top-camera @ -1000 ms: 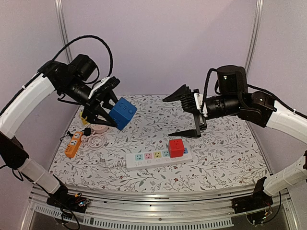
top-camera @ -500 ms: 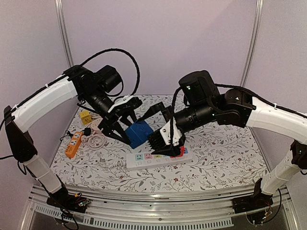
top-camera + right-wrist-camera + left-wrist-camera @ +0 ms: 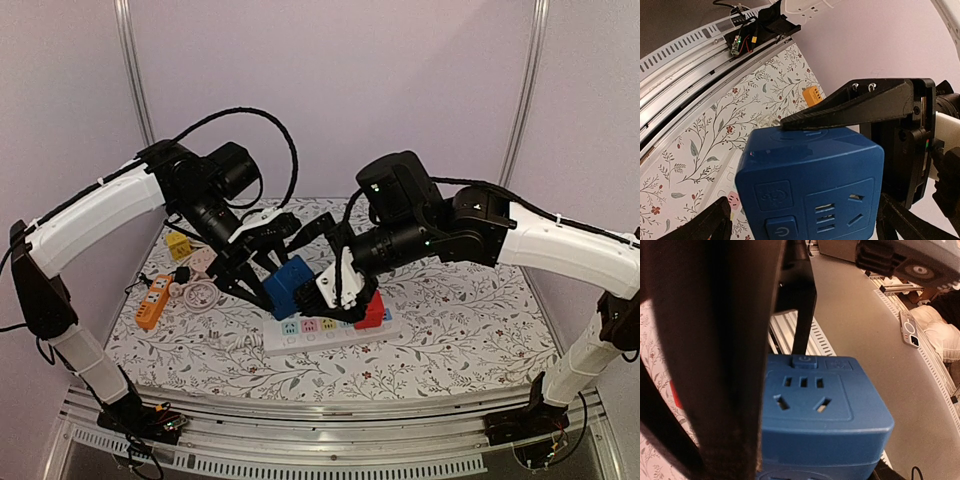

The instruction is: Insert the plug

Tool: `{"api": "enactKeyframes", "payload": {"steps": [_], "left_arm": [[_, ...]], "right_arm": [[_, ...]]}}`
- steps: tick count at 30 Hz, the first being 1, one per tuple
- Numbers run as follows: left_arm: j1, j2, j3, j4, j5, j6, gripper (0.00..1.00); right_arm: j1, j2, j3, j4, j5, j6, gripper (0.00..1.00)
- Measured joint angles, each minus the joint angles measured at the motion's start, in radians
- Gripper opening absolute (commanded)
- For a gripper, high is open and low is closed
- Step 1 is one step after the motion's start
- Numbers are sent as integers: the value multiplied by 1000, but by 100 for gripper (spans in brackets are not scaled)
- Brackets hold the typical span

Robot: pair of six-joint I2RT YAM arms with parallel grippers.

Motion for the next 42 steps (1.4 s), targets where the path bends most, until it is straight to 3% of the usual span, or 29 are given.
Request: {"api": "enactKeyframes", "payload": {"steps": [5,8,11,13,14,15,17,18,19,20,21,26,32,36,42], "left_arm": [[0,0,0,0,0,0,0],[0,0,0,0,0,-2,0],[-2,5,0,-3,-3,-6,0],[-4,10,0,-12,-3,-12,0],[-6,14,-1,-26,-3,-19,0],[-6,17,-2,-39,0,-19,0],[-7,18,-6,-48,5,-23,0],[-8,18,-6,-50,6,-27,7],[-8,18,-6,-51,7,-30,52],[-8,18,-6,-53,8,-35,90],[-8,18,-6,-55,7,-42,98],[36,8,-6,-25,-80,-123,100],[277,-108,-51,11,-167,-223,99],[446,-247,-156,86,-208,-296,99],[541,-339,-312,182,-281,-374,99]], "right_arm": [[0,14,7,0,-13,7,91],[5,16,10,1,-31,17,77],[8,18,11,11,-36,30,57],[9,20,13,11,-42,29,29],[10,23,13,7,-49,24,5],[11,25,13,3,-57,22,0],[13,26,13,0,-65,31,0],[13,26,13,1,-69,38,0],[13,26,13,2,-72,43,0],[13,27,13,2,-73,50,0],[13,27,13,2,-74,58,0],[12,27,14,-10,-8,212,0],[-16,79,79,-162,96,371,0],[-36,212,203,-307,193,467,0],[-48,487,473,-512,324,550,0]]}}
